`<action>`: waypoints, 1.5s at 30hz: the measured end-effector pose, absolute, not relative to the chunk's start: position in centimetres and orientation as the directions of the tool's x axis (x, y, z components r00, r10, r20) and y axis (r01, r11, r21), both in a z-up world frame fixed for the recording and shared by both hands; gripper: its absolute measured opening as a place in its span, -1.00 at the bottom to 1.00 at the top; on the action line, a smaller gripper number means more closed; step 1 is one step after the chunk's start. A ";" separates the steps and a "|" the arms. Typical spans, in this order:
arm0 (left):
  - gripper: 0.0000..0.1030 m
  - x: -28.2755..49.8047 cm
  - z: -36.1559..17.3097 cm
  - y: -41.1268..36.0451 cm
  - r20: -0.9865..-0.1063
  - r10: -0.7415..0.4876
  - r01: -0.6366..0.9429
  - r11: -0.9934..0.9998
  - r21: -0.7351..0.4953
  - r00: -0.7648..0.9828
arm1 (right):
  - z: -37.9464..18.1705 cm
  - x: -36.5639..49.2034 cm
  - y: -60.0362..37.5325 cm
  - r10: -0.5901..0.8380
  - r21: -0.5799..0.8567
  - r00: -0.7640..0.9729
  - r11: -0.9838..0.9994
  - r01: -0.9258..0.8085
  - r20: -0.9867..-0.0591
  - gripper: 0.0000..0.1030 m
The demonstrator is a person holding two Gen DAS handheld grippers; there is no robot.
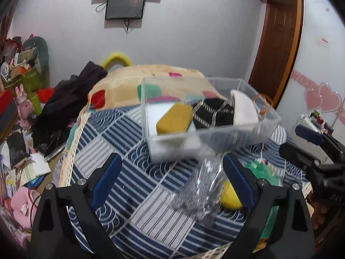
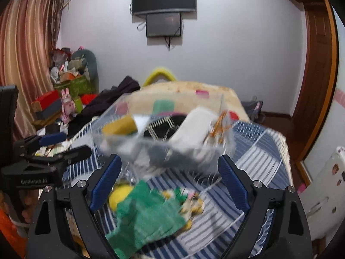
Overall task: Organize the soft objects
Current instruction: 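Grasp the bagged gray glove with the left tool while the right tool grasps the green glove, then drop the bagged glove into the box with the left tool while the right tool drops the green glove in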
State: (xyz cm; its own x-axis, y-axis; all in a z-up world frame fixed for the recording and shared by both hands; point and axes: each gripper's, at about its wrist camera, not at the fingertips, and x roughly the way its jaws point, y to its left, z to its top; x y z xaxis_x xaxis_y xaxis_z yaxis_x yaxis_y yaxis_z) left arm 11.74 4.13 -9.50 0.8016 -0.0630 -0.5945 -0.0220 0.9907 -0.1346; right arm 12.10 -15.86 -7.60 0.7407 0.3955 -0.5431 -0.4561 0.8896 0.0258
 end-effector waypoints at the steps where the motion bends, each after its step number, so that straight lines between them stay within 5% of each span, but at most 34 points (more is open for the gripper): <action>1: 0.86 11.6 -9.8 4.2 -0.602 -0.060 -0.026 0.991 -0.132 0.796 | -8.2 12.0 -15.7 0.397 0.034 0.728 0.888 -0.459 -0.559 0.75; 14: 0.86 11.3 -14.2 3.8 -0.701 -0.061 -0.046 0.990 -0.133 0.711 | -12.2 10.8 -16.3 0.360 0.025 0.671 0.891 -0.454 -0.648 0.71; 18: 0.86 11.2 -14.3 3.0 -0.699 -0.077 -0.014 0.992 -0.123 0.711 | -12.6 10.9 -16.7 0.367 0.035 0.650 0.885 -0.464 -0.666 0.21; 27: 0.85 13.0 -15.8 2.0 -0.729 -0.104 0.009 0.991 -0.133 0.676 | -12.4 10.7 -17.9 0.392 0.065 0.655 0.883 -0.464 -0.646 -0.35; 35: 0.09 14.4 -16.1 1.4 -0.727 -0.153 0.059 0.986 -0.153 0.670 | -11.0 10.7 -18.5 0.372 0.046 0.700 0.898 -0.437 -0.610 -0.41; 37: -0.24 14.1 -16.1 1.3 -0.720 -0.166 0.078 0.985 -0.155 0.674 | -10.9 10.7 -18.7 0.357 0.035 0.709 0.904 -0.425 -0.608 -0.40; 45: -0.42 12.6 -15.6 1.8 -0.708 -0.165 0.072 0.985 -0.160 0.687 | -10.8 11.1 -19.5 0.336 0.044 0.705 0.916 -0.398 -0.624 -0.27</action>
